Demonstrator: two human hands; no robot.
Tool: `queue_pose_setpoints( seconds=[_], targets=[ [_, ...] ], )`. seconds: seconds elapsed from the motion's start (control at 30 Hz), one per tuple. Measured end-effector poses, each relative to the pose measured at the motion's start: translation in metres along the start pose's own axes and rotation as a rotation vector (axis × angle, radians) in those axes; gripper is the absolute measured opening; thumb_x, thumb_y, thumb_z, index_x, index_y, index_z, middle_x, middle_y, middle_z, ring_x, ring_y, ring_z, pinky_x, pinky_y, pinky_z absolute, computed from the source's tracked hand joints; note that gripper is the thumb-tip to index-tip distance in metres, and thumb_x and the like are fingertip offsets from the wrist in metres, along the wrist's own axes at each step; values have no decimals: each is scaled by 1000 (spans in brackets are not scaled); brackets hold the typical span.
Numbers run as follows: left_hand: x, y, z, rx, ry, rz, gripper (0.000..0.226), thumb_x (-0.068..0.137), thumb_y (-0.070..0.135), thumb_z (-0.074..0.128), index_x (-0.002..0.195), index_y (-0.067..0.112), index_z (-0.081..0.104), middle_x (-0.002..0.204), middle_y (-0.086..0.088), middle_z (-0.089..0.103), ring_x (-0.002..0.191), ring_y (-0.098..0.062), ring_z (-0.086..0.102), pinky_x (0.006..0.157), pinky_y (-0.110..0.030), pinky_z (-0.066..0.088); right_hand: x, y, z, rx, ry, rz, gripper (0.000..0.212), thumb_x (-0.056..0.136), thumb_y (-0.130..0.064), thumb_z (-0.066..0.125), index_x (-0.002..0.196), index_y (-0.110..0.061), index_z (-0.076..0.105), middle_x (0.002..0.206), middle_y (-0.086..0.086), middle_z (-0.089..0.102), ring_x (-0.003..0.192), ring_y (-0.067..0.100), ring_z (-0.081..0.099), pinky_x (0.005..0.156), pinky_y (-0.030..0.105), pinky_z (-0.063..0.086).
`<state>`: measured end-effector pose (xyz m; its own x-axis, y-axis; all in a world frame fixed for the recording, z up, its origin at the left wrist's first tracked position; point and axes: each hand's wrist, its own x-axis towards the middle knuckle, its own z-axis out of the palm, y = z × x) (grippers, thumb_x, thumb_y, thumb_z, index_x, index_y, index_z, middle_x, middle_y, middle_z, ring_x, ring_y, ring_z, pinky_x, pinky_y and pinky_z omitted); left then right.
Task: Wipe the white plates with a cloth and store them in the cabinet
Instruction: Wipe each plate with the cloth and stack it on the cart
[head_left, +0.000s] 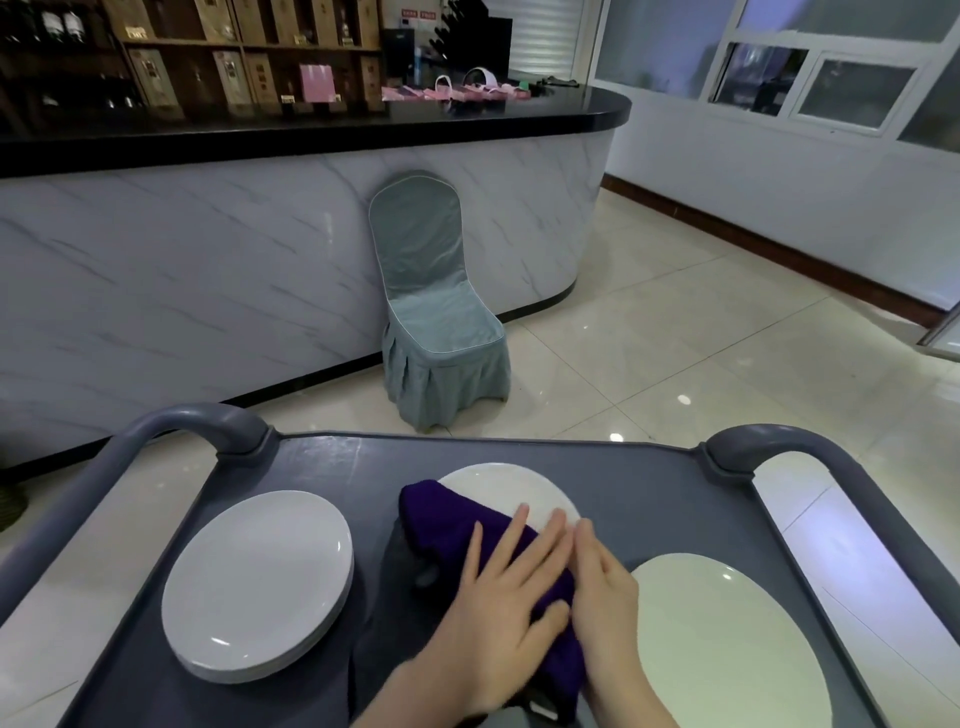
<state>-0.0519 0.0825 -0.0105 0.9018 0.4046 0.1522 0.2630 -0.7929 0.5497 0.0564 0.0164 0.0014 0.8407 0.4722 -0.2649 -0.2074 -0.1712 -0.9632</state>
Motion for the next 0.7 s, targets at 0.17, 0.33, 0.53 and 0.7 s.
queue_pose_setpoints(
  seconds=[0.17,0.33,0.53,0.7],
  targets=[
    [19,-25,-24,-2,31,91,57,105,35,36,155,36,9,161,23,-8,148,0,-13,120,-31,-9,1,-5,0,11,-63,1,35,98,-36,57,73,-22,76,69,-5,72,64,7,63,66,28,51],
    [11,-38,-35,100,352,85,52,92,42,60,137,18,55,146,-4,45,134,-16,41,112,-23,30,3,-9,-9,25,-57,6,38,98,-33,57,72,-9,71,66,6,66,58,11,58,58,26,50],
    [-19,-37,-6,164,509,-113,17,75,23,79,83,21,64,90,11,57,79,-12,56,72,-26,48,8,-7,-13,58,55,47,47,100,-33,55,69,1,45,61,8,37,49,16,35,54,33,38],
    [-9,-36,1,95,336,-287,61,88,30,65,144,18,44,159,3,24,147,-19,22,119,-45,21,6,-4,-9,87,31,58,41,100,-32,56,72,-4,66,57,-3,67,61,14,66,61,25,51]
  ],
)
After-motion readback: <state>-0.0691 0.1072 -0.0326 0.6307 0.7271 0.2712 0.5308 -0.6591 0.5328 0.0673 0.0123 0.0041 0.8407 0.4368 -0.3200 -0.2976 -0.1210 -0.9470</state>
